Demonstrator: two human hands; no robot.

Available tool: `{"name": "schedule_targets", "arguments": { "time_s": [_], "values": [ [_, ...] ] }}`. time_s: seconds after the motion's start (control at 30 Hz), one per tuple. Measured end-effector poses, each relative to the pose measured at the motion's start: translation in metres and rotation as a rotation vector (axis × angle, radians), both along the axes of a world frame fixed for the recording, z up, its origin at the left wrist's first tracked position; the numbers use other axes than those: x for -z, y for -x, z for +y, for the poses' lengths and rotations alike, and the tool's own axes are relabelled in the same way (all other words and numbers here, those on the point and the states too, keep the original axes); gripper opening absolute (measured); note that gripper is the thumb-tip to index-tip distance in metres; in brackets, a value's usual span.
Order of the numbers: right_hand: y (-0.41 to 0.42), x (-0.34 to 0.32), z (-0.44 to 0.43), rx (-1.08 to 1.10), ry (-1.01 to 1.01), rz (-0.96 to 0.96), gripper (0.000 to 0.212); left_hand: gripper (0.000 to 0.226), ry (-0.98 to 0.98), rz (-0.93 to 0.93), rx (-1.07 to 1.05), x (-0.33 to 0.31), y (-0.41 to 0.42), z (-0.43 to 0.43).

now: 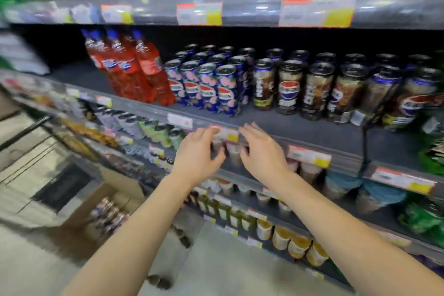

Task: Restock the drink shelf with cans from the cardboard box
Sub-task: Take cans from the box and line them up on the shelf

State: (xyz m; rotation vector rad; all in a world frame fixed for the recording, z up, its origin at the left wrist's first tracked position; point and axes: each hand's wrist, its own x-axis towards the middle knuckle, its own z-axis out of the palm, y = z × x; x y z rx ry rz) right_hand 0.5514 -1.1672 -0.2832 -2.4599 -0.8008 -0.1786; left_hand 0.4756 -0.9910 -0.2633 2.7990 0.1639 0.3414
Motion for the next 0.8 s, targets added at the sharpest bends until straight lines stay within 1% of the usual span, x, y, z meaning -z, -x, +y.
{"name": "schedule_targets", "arguments": {
  "time_s": [0.1, 0.23, 0.4, 0.57, 0.67, 0.8],
  "values": [
    [0.021, 0.001, 0.055, -0.113, 0.027, 0.035, 0.052, 0.055, 0.074, 0.031, -0.137, 0.004, 0.036, 0.049],
    [0.056, 0.008, 0.140, -0.247, 0.080, 0.103, 0.053, 0.054, 0.050, 0.032, -0.286, 0.009, 0.095, 0.122],
    [0.113, 0.030, 0.265, -0.402, 0.163, 0.131, 0.053, 0.058, 0.020, 0.086, -0.480, 0.025, 0.185, 0.224],
    [0.183, 0.048, 0.390, -0.490, 0.236, 0.193, 0.056, 0.060, -0.001, 0.195, -0.574, 0.042, 0.264, 0.330],
    [0.214, 0.060, 0.456, -0.531, 0.286, 0.241, 0.060, 0.061, -0.033, 0.234, -0.621, 0.054, 0.297, 0.386],
    [0.238, 0.077, 0.524, -0.531, 0.349, 0.292, 0.060, 0.058, -0.011, 0.266, -0.659, 0.070, 0.323, 0.443]
  ]
}}
